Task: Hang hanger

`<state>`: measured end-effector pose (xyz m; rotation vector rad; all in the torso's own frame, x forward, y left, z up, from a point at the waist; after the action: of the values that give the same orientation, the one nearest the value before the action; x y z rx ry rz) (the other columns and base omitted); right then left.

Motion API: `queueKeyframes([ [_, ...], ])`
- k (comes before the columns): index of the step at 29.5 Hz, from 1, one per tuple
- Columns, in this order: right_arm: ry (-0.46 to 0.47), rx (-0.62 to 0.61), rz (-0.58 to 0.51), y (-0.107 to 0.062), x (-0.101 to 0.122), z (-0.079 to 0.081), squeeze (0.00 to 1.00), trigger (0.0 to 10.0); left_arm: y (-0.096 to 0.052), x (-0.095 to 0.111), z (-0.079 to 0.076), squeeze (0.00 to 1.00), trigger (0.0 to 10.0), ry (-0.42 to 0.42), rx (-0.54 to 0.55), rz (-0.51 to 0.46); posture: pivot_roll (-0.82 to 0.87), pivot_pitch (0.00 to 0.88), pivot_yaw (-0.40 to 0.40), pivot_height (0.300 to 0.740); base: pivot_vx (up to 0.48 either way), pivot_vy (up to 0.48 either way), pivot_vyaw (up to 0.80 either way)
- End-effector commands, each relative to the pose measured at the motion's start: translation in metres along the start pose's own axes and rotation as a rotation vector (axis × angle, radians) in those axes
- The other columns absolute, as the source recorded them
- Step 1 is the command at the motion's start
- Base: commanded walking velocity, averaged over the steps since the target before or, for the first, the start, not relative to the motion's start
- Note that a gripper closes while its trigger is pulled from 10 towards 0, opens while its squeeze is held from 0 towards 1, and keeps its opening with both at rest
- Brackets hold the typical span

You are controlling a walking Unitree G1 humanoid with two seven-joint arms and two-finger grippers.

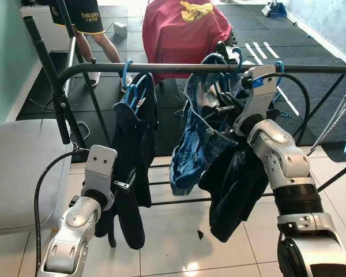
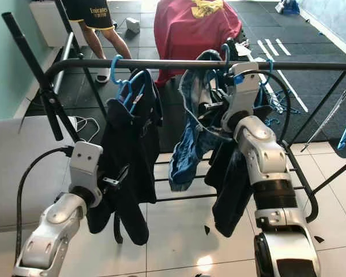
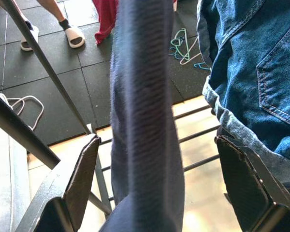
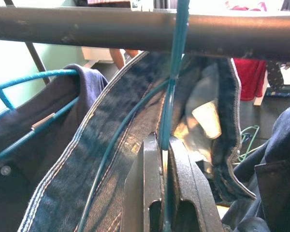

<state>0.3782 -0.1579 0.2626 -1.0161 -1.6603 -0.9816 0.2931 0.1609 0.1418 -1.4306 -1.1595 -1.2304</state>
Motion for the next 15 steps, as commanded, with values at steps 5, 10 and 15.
queueKeyframes([
  [5, 0.009, 0.109, -0.041, -0.017, 0.006, 0.023, 0.00, 0.0, -0.002, -0.009, 0.002, 0.00, 10.0, -0.013, 0.002, 0.048, -0.06, 0.201, -0.024, 0.740, 0.000, 0.000, 0.00],
  [10, 0.017, 0.167, -0.041, -0.035, 0.003, 0.033, 0.00, 0.0, -0.003, -0.009, 0.006, 0.00, 10.0, -0.030, -0.012, 0.056, -0.06, 0.203, -0.020, 0.740, 0.000, 0.000, 0.00],
  [15, 0.046, 0.144, -0.040, -0.052, 0.001, 0.034, 0.00, 0.0, 0.000, -0.008, 0.007, 0.00, 10.0, -0.054, -0.041, 0.067, -0.07, 0.205, -0.016, 0.740, 0.000, 0.000, 0.00],
])
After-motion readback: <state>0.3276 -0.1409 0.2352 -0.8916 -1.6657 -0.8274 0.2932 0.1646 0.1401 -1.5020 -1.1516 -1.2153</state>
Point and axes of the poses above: a point about 5 cm out from each wrist's last joint towards the gripper, its own y axis pointing out of the wrist towards the gripper, its own x axis along the axis of the wrist's last joint, z = x × y, the point moved 1 cm from there along y, pointing out of the wrist towards the gripper, and after that the axes turned 14 degrees about -y, right-handed, at the moved point
